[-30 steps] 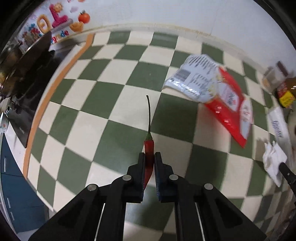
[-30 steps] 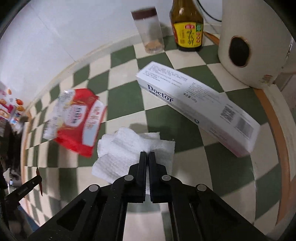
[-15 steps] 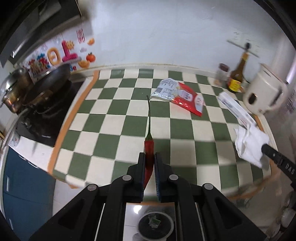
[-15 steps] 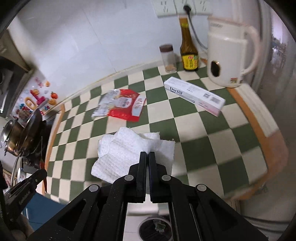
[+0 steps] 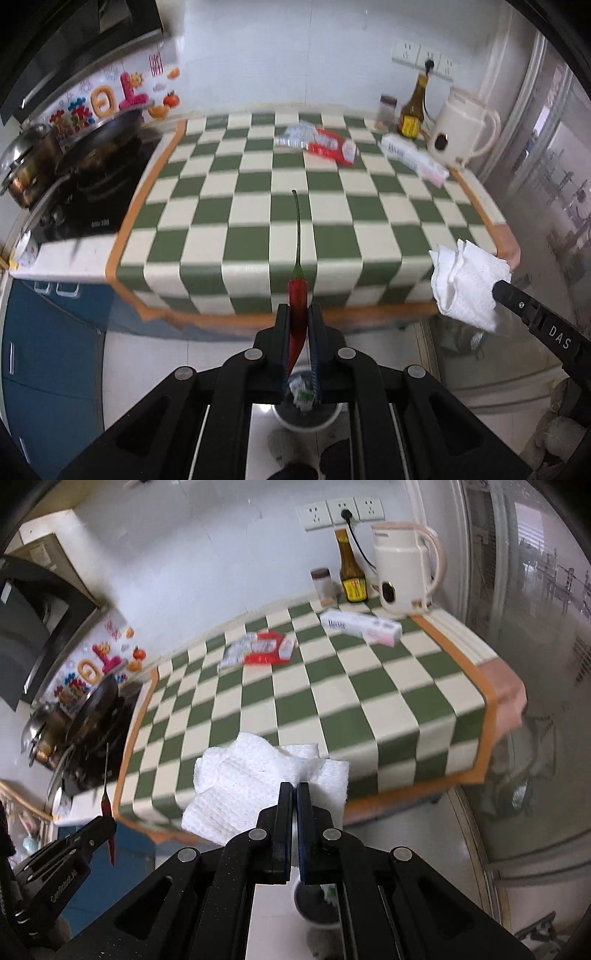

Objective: Collect trash
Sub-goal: 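Lower the chili and tissue into the trash bin and open both tools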

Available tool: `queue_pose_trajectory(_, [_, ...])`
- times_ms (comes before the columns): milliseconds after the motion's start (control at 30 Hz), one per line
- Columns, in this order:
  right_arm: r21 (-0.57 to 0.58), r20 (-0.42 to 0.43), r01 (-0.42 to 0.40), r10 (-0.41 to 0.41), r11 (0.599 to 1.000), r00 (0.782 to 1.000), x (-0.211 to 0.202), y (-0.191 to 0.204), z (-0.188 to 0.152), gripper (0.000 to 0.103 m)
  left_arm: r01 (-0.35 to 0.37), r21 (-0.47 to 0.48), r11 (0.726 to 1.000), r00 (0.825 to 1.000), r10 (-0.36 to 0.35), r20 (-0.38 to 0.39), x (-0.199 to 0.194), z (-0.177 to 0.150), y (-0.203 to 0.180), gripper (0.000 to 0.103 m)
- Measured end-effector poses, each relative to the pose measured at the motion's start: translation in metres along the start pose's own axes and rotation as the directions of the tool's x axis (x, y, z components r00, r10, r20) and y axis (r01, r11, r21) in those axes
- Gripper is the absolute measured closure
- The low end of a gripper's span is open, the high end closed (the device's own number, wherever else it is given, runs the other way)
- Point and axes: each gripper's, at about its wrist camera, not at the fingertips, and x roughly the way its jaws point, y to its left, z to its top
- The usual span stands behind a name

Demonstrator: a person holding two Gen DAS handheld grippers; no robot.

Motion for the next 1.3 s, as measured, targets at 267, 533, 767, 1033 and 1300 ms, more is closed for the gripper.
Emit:
queue_pose_trajectory(267, [-0.009,-0.165,0.016,-0.017,1.000,0.986,0.054,-0.030,-0.057,0.101,-0.029,-0.013,0.999,0.979,0.026,-0.202,0.079,-0.062,-0.008,0.096])
queue_pose_trajectory(533, [-0.013,-0.351,0.110,-0.107,0.994,0.930,0.201,-0.084,-0.156,0.101,-0.020,-0.093,0.995,0.878,-0.027,-0.477,0.253,-0.155,-0.005,0.096])
queue_pose_trajectory(767, [0.019,-0.531,0.187,-0.149,0.982,0.834,0.353,-0.139,-0.272,0.101,-0.016,-0.177,0.984,0.771,-0.101,-0.629,0.410,-0.246,0.009,0.096])
queue_pose_trajectory(1033, [-0.005,-0.630,0.200,-0.159,0.980,0.760,0.470,-0.167,-0.366,0.101,-0.033,-0.218,0.975,0.673,-0.140,-0.726,0.514,-0.319,0.018,0.096])
queue_pose_trajectory(1300, [-0.013,-0.670,0.195,-0.154,0.981,0.726,0.521,-0.174,-0.405,0.100,-0.038,-0.202,0.979,0.671,-0.125,-0.731,0.525,-0.331,0.027,0.093])
